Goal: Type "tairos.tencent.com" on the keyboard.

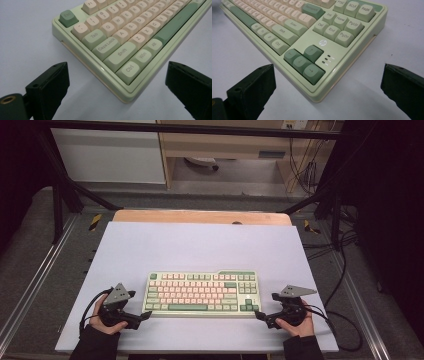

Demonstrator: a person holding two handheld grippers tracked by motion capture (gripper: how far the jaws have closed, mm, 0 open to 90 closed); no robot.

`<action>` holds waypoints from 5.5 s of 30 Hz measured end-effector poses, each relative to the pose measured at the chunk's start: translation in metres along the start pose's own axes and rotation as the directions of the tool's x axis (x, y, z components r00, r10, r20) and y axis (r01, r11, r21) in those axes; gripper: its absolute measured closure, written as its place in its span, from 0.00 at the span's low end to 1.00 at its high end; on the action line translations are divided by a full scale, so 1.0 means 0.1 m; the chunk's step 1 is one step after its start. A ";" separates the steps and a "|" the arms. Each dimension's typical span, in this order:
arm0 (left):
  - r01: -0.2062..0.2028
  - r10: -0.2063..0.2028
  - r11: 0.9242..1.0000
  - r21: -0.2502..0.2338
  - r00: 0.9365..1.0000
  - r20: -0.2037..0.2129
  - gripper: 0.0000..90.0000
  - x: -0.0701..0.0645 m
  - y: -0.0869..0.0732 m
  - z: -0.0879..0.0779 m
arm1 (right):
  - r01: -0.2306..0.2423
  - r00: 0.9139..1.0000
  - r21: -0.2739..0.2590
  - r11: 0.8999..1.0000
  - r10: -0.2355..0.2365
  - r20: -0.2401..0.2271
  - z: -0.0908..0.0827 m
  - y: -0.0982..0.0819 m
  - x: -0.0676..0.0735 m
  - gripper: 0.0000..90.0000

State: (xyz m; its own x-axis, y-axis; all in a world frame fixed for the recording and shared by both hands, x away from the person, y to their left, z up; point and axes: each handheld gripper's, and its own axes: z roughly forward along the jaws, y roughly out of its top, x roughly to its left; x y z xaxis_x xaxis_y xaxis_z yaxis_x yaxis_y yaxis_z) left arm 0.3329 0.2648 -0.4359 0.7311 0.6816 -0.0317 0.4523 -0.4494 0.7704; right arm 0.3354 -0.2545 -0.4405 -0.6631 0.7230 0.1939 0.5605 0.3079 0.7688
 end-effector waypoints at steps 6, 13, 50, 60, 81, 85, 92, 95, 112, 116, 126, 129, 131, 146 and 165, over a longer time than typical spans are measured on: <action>-0.001 0.001 1.000 -0.004 1.000 -0.001 0.06 -0.01 0.01 -0.01 | 0.000 1.000 0.002 1.000 0.000 0.000 0.00 0.00 0.00 0.00; -0.009 0.009 1.000 -0.006 1.000 -0.001 0.06 -0.03 0.03 -0.01 | 0.000 1.000 -0.002 1.000 0.000 0.000 0.00 0.00 0.00 0.00; 0.057 -0.056 0.998 -0.033 0.998 0.033 0.68 -0.22 0.39 0.08 | 0.001 1.000 0.004 1.000 -0.001 0.008 0.01 0.00 0.01 0.00; 0.035 -0.035 0.999 -0.024 0.999 0.020 0.85 -0.30 0.54 0.20 | 0.002 1.000 0.006 1.000 -0.002 0.008 0.01 0.00 0.01 0.00; 0.009 -0.009 1.000 -0.009 1.000 0.025 1.00 -0.40 0.74 0.50 | 0.001 1.000 0.007 1.000 -0.001 0.005 0.02 0.00 0.01 0.01; 0.013 -0.013 1.000 -0.008 1.000 0.021 1.00 -0.40 0.79 0.56 | 0.003 1.000 0.009 1.000 -0.003 0.005 0.02 0.00 0.01 0.01; 0.011 -0.011 1.000 -0.005 1.000 0.013 1.00 -0.42 0.84 0.66 | 0.003 1.000 0.009 1.000 -0.003 0.004 0.02 0.00 0.01 0.01; 0.013 -0.013 1.000 -0.002 1.000 0.013 1.00 -0.44 0.85 0.72 | 0.003 1.000 0.009 1.000 -0.003 0.004 0.02 0.00 0.01 0.01; 0.010 -0.010 1.000 0.010 1.000 -0.005 1.00 -0.43 0.83 0.86 | 0.005 1.000 0.011 1.000 -0.005 0.005 0.02 0.00 0.01 0.01; 0.009 -0.009 1.000 0.010 1.000 -0.006 1.00 -0.44 0.82 0.89 | 0.006 1.000 0.011 1.000 -0.006 0.005 0.02 0.00 0.01 0.01; 0.004 -0.003 1.000 0.016 1.000 -0.008 1.00 -0.43 0.81 0.91 | 0.006 1.000 0.011 1.000 -0.007 0.006 0.01 0.00 0.01 0.01; 0.004 -0.003 1.000 0.016 1.000 -0.008 1.00 -0.43 0.81 0.91 | 0.010 1.000 0.011 1.000 -0.010 0.005 0.01 0.00 0.01 0.01; 0.004 -0.003 1.000 0.016 1.000 -0.008 1.00 -0.43 0.81 0.91 | 0.010 1.000 0.011 1.000 -0.010 0.005 0.01 0.00 0.01 0.01; -0.008 0.008 1.000 -0.011 1.000 0.001 1.00 -0.45 0.78 0.63 | 0.008 1.000 0.010 1.000 -0.008 0.007 0.01 0.00 0.01 0.00; 0.013 -0.014 1.000 -0.018 0.999 -0.032 1.00 -0.31 0.61 0.39 | 0.005 1.000 0.009 1.000 -0.005 0.005 0.01 0.00 0.01 0.00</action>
State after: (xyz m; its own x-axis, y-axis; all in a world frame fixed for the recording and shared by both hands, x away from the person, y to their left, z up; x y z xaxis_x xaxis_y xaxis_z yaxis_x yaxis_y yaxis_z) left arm 0.3579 0.1934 -0.4125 0.7082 0.7056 -0.0223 0.4530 -0.4300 0.7810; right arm 0.3351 -0.2533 -0.4411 -0.6632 0.7247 0.1873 0.5620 0.3169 0.7640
